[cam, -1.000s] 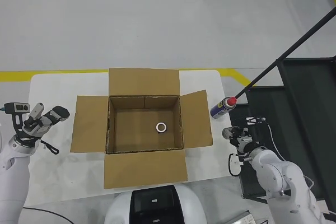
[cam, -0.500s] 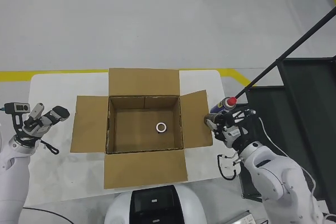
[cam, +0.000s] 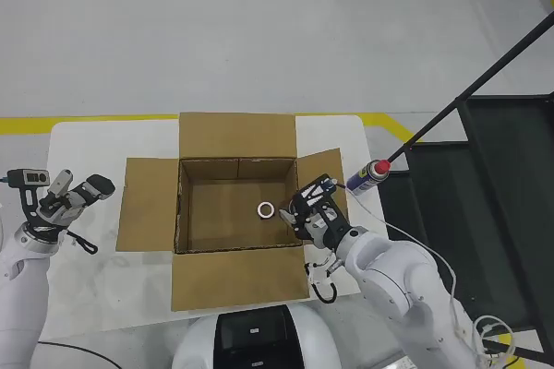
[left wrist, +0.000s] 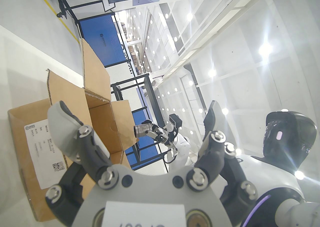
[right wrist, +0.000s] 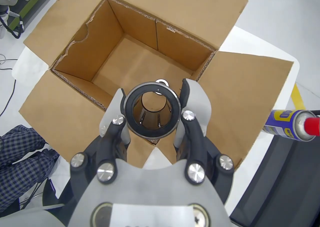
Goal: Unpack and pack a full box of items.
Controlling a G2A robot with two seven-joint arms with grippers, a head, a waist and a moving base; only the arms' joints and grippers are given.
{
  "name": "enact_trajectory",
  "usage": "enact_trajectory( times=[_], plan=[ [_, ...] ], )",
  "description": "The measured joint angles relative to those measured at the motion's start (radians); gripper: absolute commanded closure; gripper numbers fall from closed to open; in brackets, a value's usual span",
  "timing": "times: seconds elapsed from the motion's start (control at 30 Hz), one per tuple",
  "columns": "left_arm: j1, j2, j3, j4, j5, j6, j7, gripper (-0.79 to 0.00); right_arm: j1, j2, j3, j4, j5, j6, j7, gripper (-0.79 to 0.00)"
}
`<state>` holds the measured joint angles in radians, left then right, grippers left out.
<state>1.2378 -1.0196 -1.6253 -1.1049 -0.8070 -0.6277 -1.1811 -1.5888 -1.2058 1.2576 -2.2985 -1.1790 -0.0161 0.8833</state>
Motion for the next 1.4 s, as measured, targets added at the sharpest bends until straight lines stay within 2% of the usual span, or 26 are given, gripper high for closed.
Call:
enact_trajectory(
  times=[0.57, 0.8, 1.03, 1.4],
  plan=[
    [0.000, 0.000, 0.000, 0.000, 0.000, 0.000, 0.000, -0.785, 0.020, -0.001, -0.013, 0.025, -0.001, -0.014, -0.020, 0.000],
    [0.000, 0.000, 0.000, 0.000, 0.000, 0.000, 0.000, -0.785, 0.255, -0.033, -0.209, 0.182, -0.087, 0.005, 0.041, 0.000],
    [0.000, 0.000, 0.000, 0.000, 0.000, 0.000, 0.000, -0.785, 0.502, -0.098, -0.420, 0.464, -0.021, 0.051, 0.045, 0.000],
    [0.000, 0.000, 0.000, 0.000, 0.000, 0.000, 0.000, -0.785, 0.640, -0.160, -0.543, 0.788, 0.035, 0.012, -0.064, 0.000]
  ],
)
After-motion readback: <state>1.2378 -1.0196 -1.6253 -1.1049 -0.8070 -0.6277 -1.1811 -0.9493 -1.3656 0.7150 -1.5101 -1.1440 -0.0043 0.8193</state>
